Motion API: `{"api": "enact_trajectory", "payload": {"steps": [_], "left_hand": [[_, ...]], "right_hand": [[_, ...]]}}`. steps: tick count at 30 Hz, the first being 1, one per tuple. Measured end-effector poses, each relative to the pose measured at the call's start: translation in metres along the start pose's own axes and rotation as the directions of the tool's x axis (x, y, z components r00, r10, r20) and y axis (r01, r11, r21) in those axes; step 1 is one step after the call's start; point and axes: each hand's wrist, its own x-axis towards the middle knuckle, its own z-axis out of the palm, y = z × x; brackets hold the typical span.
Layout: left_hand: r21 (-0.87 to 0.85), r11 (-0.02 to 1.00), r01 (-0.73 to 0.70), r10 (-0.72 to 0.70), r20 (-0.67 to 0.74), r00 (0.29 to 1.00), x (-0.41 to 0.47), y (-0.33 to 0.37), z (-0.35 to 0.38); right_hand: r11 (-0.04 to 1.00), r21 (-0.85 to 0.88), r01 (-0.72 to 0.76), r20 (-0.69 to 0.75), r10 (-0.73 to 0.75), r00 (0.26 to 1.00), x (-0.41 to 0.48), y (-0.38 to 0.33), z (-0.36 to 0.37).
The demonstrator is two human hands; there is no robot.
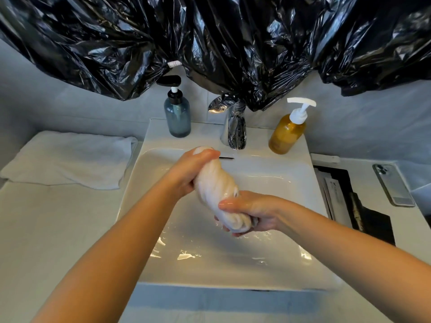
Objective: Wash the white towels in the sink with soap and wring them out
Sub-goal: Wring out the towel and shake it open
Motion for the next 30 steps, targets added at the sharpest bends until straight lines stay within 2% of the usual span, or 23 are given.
{"api": "enact_trajectory", "payload": {"steps": [3,5,7,11,13,15,17,18,20,22,23,24,26,28,30], "left_hand": [[0.237,0.970,-0.049,0.082,-0.131,0.988,0.005,-0.005,0.015],[0.492,0.868,-0.074,0.175,-0.162,0.971,0.007,-0.015,0.022],[0.620,0.782,-0.067,0.222,-0.177,0.959,0.005,-0.027,0.029],[0.669,0.740,-0.066,0.283,-0.221,0.933,0.005,-0.036,0.036],[0.600,0.799,-0.051,0.292,-0.311,0.904,0.006,-0.033,0.033],[0.465,0.885,-0.024,0.236,-0.403,0.884,0.004,-0.030,0.030],[0.368,0.929,0.024,0.133,-0.395,0.909,0.002,-0.027,0.028],[0.295,0.955,0.039,0.066,-0.337,0.939,-0.001,-0.023,0.026],[0.033,0.999,0.010,-0.005,-0.129,0.992,-0.006,-0.013,0.014],[-0.253,0.967,-0.019,0.032,0.047,0.998,-0.009,-0.011,-0.003],[-0.362,0.932,-0.032,0.074,0.103,0.992,-0.010,-0.013,-0.009],[-0.440,0.897,-0.039,0.116,0.149,0.982,-0.010,-0.014,-0.009],[-0.533,0.845,-0.026,0.193,0.260,0.946,-0.010,-0.015,-0.003],[-0.539,0.842,-0.034,0.240,0.316,0.918,-0.014,-0.009,0.006],[-0.493,0.866,-0.086,0.242,0.262,0.934,-0.021,-0.001,0.009]], "right_hand": [[0.991,-0.137,0.001,-0.161,-0.023,0.987,0.007,0.005,0.005],[0.980,-0.194,0.035,-0.216,-0.077,0.973,0.014,0.016,0.005],[0.965,-0.256,0.049,-0.235,-0.111,0.966,0.020,0.025,0.003],[0.892,-0.446,0.078,-0.324,-0.242,0.915,0.031,0.033,-0.003],[0.854,-0.513,0.085,-0.377,-0.313,0.872,0.031,0.033,-0.005],[0.794,-0.603,0.072,-0.392,-0.373,0.841,0.023,0.030,-0.001],[0.745,-0.665,0.058,-0.372,-0.397,0.839,0.014,0.026,0.005],[0.764,-0.642,0.066,-0.384,-0.394,0.835,0.011,0.024,0.006],[0.843,-0.498,0.203,-0.348,-0.409,0.844,0.002,0.018,0.006],[0.927,-0.196,0.320,-0.212,-0.359,0.909,-0.010,0.016,0.006],[0.951,0.004,0.310,-0.136,-0.307,0.942,-0.014,0.017,0.005],[0.948,0.191,0.256,-0.036,-0.254,0.967,-0.017,0.019,0.005],[0.886,0.446,0.131,0.175,-0.230,0.957,-0.020,0.022,0.008],[0.801,0.595,0.067,0.266,-0.275,0.924,-0.018,0.025,0.012],[0.735,0.676,0.043,0.290,-0.320,0.902,-0.018,0.025,0.016]]}}
